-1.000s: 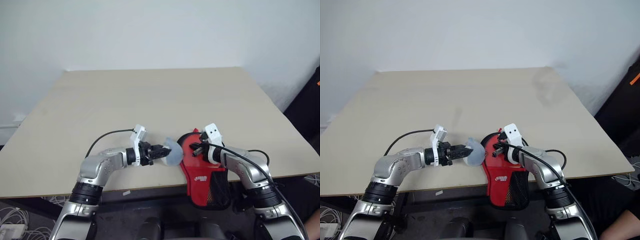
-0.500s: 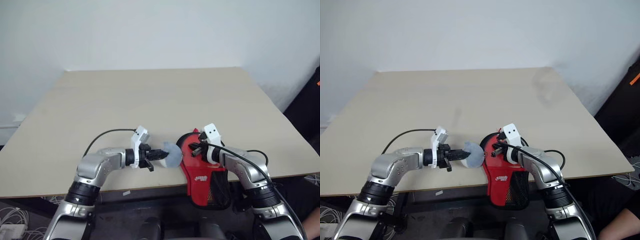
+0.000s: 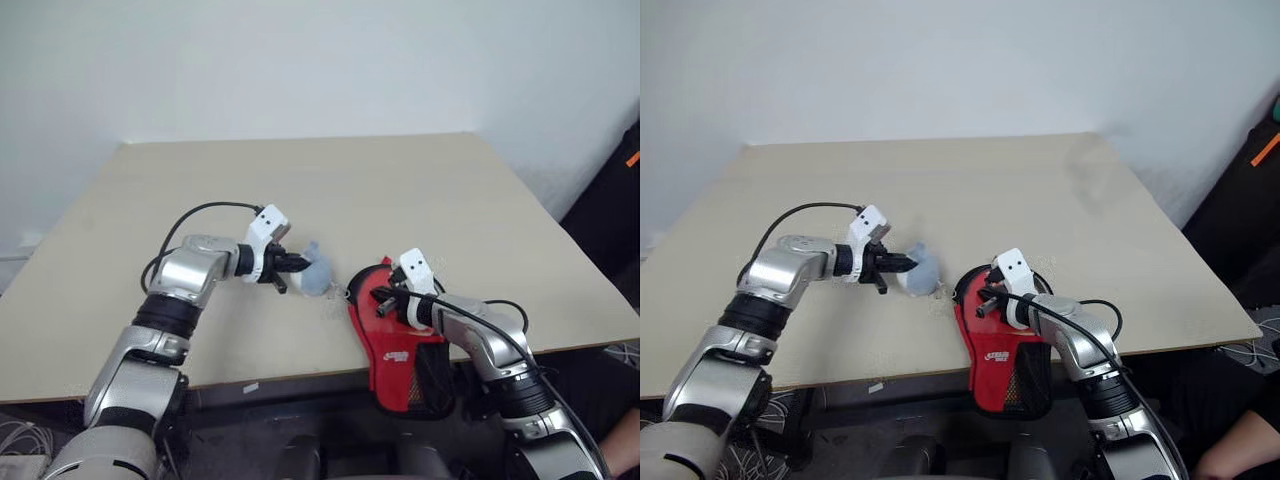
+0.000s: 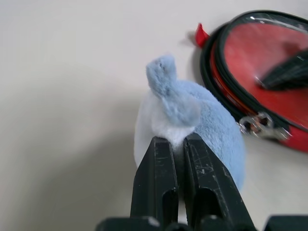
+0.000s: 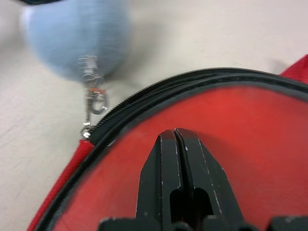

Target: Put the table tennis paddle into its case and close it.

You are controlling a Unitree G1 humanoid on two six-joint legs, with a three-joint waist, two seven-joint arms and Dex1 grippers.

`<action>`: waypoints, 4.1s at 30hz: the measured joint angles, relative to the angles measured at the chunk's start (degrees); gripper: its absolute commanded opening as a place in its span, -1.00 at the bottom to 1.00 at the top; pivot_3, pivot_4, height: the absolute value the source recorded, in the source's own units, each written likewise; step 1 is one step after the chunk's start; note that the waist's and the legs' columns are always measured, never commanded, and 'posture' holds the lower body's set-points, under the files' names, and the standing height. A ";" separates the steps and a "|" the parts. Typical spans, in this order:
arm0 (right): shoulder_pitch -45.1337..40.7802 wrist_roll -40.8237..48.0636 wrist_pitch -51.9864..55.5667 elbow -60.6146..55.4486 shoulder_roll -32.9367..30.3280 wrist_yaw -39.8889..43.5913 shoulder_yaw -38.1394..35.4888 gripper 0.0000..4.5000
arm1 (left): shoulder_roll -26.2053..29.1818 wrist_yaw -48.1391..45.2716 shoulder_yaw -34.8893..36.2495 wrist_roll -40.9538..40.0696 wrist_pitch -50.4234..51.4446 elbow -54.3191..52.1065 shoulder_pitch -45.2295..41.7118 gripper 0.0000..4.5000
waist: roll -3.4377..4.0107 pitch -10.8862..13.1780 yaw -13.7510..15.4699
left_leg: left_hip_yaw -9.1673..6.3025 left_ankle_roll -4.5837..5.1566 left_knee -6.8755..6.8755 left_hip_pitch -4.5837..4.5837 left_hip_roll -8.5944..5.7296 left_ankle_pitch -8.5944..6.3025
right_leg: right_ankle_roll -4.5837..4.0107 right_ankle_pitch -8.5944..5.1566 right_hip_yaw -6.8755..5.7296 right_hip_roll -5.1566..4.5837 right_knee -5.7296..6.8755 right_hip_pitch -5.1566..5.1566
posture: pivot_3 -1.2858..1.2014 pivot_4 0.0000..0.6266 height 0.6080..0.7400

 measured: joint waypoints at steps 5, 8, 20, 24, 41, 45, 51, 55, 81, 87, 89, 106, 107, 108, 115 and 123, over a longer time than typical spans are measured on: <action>0.52 -0.07 0.00 -0.61 0.11 0.02 0.14 -1.00 | -4.17 2.63 0.00 4.24 -4.87 8.32 -3.57 -0.98 | -0.02 -0.01 0.06 | -0.02 0.01 0.05 0.00 -0.02 0.01 | 0.01 0.00 -0.01 -0.01 0.01 0.06 | 0.03 -1.00 0.36; 0.80 -0.09 0.01 -1.02 0.13 0.09 0.38 -1.00 | -6.26 3.22 0.00 6.26 -7.04 12.34 -5.75 -0.98 | -0.03 -0.02 0.06 | -0.02 0.03 0.08 0.00 -0.04 0.02 | 0.02 0.00 -0.02 -0.02 0.01 0.09 | 0.03 -1.00 0.36; 0.91 -0.11 0.00 -1.23 0.22 0.32 0.60 -1.00 | -12.02 6.44 -2.88 17.81 -17.71 30.70 -18.51 -0.98 | -0.07 0.00 0.03 | -0.04 0.04 0.10 -0.04 -0.04 0.02 | 0.04 0.01 -0.04 -0.02 0.04 0.05 | 0.03 -1.00 0.36; 0.92 -0.10 -0.03 -1.25 0.38 0.30 0.71 -1.00 | -12.29 6.28 -3.56 20.32 -20.94 33.99 -21.19 -0.98 | -0.07 0.00 0.02 | -0.03 0.05 0.09 -0.05 -0.04 0.02 | 0.05 0.00 -0.03 -0.02 0.05 0.03 | 0.03 -1.00 0.36; 1.23 -0.16 0.09 -1.93 0.41 0.10 1.09 -1.00 | -22.49 29.71 -2.14 26.92 -30.93 45.62 -25.42 -0.98 | -0.11 0.02 0.03 | -0.05 0.05 0.11 -0.06 -0.05 0.02 | 0.06 0.01 -0.04 -0.02 0.06 0.03 | 0.03 -1.00 0.36; 1.58 -0.36 0.22 -2.43 0.36 -0.08 1.08 -1.00 | -25.01 33.27 -1.89 27.04 -31.99 46.50 -25.75 -0.98 | -0.11 0.02 0.06 | -0.05 0.05 0.12 -0.06 -0.08 0.02 | 0.07 0.01 -0.04 -0.04 0.06 0.04 | 0.03 -1.00 0.36; 1.97 -0.47 0.72 -3.27 0.33 -0.13 1.08 -1.00 | -28.20 36.53 -0.66 27.04 -32.70 47.09 -27.37 -0.98 | -0.12 0.02 0.05 | -0.05 0.05 0.12 -0.07 -0.09 0.02 | 0.07 0.01 -0.04 -0.06 0.06 0.04 | 0.03 -1.00 0.36; 2.09 -0.57 1.03 -3.60 0.29 -0.27 1.07 -1.00 | -30.45 38.39 0.18 27.02 -33.46 47.28 -27.69 -0.98 | -0.12 0.02 0.08 | -0.07 0.05 0.13 -0.09 -0.11 0.02 | 0.08 0.01 -0.04 -0.07 0.06 0.04 | 0.03 -1.00 0.36; 1.92 -0.62 1.87 -4.06 0.32 0.22 1.57 -1.00 | -29.68 7.37 0.27 26.56 -40.84 41.13 -21.63 0.41 | -0.08 -0.02 0.03 | -0.06 0.05 0.15 -0.04 -0.11 0.02 | 0.07 0.01 -0.03 -0.06 0.09 0.07 | 0.03 -1.00 0.36; 1.77 -0.66 1.86 -3.94 0.34 0.38 1.72 -1.00 | -26.02 6.51 2.14 24.68 -39.06 40.35 -21.95 0.48 | -0.08 -0.02 0.01 | -0.09 0.06 0.15 -0.05 -0.11 0.02 | 0.07 0.01 -0.03 -0.06 0.11 0.06 | 0.03 -1.00 0.36; 1.77 -0.64 2.01 -4.07 0.28 0.43 1.72 -1.00 | -24.65 6.63 2.81 24.32 -38.65 40.04 -22.55 0.30 | -0.08 -0.02 0.01 | -0.09 0.06 0.15 -0.05 -0.11 0.02 | 0.07 0.02 -0.04 -0.06 0.11 0.06 | 0.03 -1.00 0.36; -14.47 4.57 9.48 -6.72 -11.72 6.80 -6.87 0.99 | -18.53 6.91 8.28 15.92 -27.37 13.14 -9.84 -1.00 | -0.04 -0.02 0.02 | -0.13 0.06 0.18 -0.06 -0.11 0.02 | -0.17 0.16 -0.05 -0.06 0.15 0.05 | 0.03 -1.00 0.36; -16.42 4.25 8.18 -4.29 -12.20 7.16 -7.18 0.99 | -18.45 6.98 8.27 15.41 -25.11 10.01 -7.17 -1.00 | -0.04 -0.03 0.00 | -0.14 0.06 0.19 -0.05 -0.10 0.02 | -0.19 0.17 -0.06 -0.06 0.15 0.06 | 0.03 -1.00 0.36; -17.68 3.77 6.69 -1.90 -12.64 7.70 -7.06 0.99 | -18.56 7.17 8.23 15.29 -23.37 7.68 -5.37 -1.00 | -0.04 -0.03 -0.02 | -0.11 0.06 0.19 -0.05 -0.11 0.02 | -0.21 0.19 -0.03 -0.06 0.15 0.06 | 0.03 -1.00 0.36; -30.39 -4.09 -10.09 28.53 -11.90 8.34 -6.01 0.99 | -21.41 9.71 6.96 13.19 -15.86 -4.90 1.86 -1.00 | 0.00 -0.05 -0.22 | -0.03 0.06 0.18 -0.01 -0.12 0.04 | -0.27 0.22 0.02 -0.07 0.15 0.05 | 0.03 -1.00 0.36; -42.98 -9.51 -28.71 62.64 -2.34 4.86 -6.60 0.99 | -23.33 7.21 4.14 9.35 -11.07 -11.47 9.22 -1.00 | 0.12 -0.08 -2.00 | -0.08 0.04 0.03 0.02 -0.14 0.04 | -0.31 0.24 0.06 -0.07 0.19 0.00 | 0.03 -1.00 0.36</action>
